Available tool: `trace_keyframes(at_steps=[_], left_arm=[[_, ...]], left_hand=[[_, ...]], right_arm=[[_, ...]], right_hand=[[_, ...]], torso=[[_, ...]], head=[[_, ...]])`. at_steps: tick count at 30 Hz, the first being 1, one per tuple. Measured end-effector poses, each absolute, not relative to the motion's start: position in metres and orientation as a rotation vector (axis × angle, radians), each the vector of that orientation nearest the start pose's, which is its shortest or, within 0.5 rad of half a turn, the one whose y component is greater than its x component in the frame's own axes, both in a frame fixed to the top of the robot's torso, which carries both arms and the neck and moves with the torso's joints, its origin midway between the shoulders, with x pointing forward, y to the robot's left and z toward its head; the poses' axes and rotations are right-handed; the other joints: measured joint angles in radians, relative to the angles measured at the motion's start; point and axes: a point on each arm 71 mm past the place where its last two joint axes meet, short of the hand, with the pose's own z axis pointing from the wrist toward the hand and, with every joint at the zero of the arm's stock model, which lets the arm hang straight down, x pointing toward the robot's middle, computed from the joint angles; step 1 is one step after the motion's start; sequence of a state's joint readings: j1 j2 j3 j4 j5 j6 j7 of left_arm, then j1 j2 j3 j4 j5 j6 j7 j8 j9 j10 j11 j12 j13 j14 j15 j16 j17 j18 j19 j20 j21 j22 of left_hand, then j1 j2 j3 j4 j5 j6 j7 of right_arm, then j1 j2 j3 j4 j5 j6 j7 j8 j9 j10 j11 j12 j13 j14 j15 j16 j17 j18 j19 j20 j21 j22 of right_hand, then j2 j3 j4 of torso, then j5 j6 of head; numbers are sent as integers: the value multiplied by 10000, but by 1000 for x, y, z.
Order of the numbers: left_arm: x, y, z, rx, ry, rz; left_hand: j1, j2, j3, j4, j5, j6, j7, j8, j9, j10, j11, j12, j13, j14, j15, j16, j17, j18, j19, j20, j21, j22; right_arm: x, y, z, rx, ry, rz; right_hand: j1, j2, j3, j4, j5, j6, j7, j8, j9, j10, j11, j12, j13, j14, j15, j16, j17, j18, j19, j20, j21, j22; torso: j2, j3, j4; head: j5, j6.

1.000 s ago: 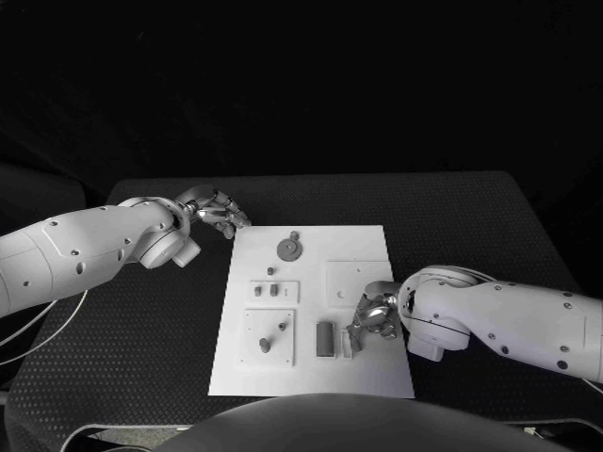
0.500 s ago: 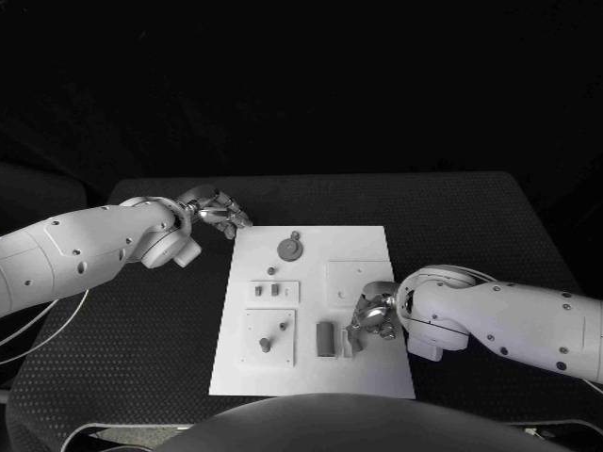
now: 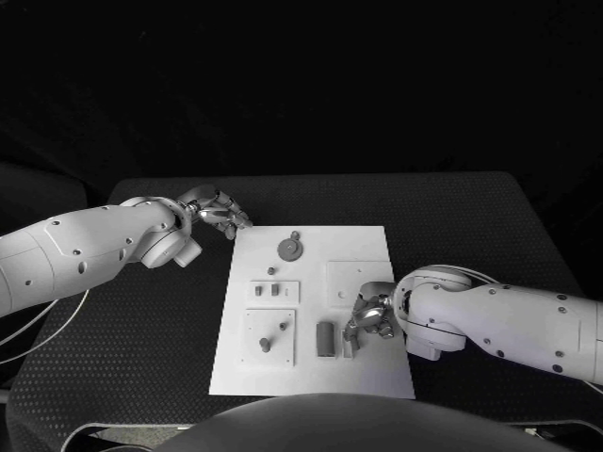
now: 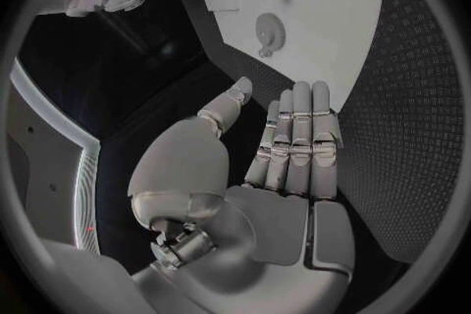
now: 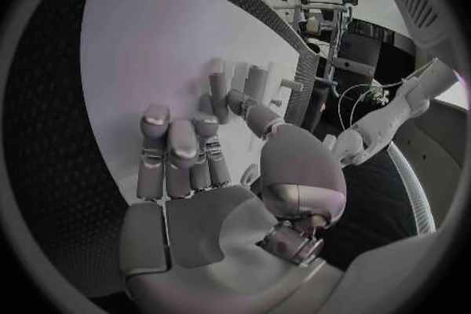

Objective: Assemble the parts on the task board

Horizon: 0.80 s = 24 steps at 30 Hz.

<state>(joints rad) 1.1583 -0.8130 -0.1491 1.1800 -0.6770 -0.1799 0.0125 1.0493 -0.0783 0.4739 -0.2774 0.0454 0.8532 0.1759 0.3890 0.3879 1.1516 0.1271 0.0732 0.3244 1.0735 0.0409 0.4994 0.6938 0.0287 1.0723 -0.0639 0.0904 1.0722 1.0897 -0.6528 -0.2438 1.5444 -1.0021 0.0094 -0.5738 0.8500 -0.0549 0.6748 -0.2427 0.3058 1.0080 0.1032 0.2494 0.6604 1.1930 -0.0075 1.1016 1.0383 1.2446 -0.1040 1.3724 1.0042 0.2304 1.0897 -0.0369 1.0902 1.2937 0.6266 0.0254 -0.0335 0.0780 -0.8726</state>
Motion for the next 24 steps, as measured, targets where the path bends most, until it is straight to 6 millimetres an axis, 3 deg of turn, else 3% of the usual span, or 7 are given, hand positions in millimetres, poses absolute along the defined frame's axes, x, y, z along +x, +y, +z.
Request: trace_keyframes(at_steps=[12,16,24], left_arm=[[510,301,-273,-6765,19483,-7578],[510,301,-273,-6757,19494,-7564],[510,301,-273,-6755,19509,-7537]], left_hand=[[0,0,0,0,0,0,0,0,0,0,0,0,0,0,0,0,9,-56,0,0,0,8],[0,0,0,0,0,0,0,0,0,0,0,0,0,0,0,0,9,-60,0,0,0,8],[0,0,0,0,0,0,0,0,0,0,0,0,0,0,0,0,19,-66,0,0,0,7]], right_arm=[[390,-128,-332,893,25791,4499],[388,-129,-331,874,25795,4544],[380,-133,-331,1118,25995,4710]], right_hand=[[19,516,166,-366,-39,-24,-7,-16,-38,-49,22,1,-26,-18,-14,1,79,0,-30,29,0,18],[71,613,204,-408,-40,9,-42,33,-181,-44,16,0,-37,-21,-16,1,101,1,-37,36,0,17],[87,630,203,-410,-41,17,-53,71,-139,-45,14,1,-48,-21,-16,2,130,1,-48,48,0,27]], torso=[[0,5,1],[0,6,1],[-1,6,0]], head=[[13,0],[15,0],[27,0]])
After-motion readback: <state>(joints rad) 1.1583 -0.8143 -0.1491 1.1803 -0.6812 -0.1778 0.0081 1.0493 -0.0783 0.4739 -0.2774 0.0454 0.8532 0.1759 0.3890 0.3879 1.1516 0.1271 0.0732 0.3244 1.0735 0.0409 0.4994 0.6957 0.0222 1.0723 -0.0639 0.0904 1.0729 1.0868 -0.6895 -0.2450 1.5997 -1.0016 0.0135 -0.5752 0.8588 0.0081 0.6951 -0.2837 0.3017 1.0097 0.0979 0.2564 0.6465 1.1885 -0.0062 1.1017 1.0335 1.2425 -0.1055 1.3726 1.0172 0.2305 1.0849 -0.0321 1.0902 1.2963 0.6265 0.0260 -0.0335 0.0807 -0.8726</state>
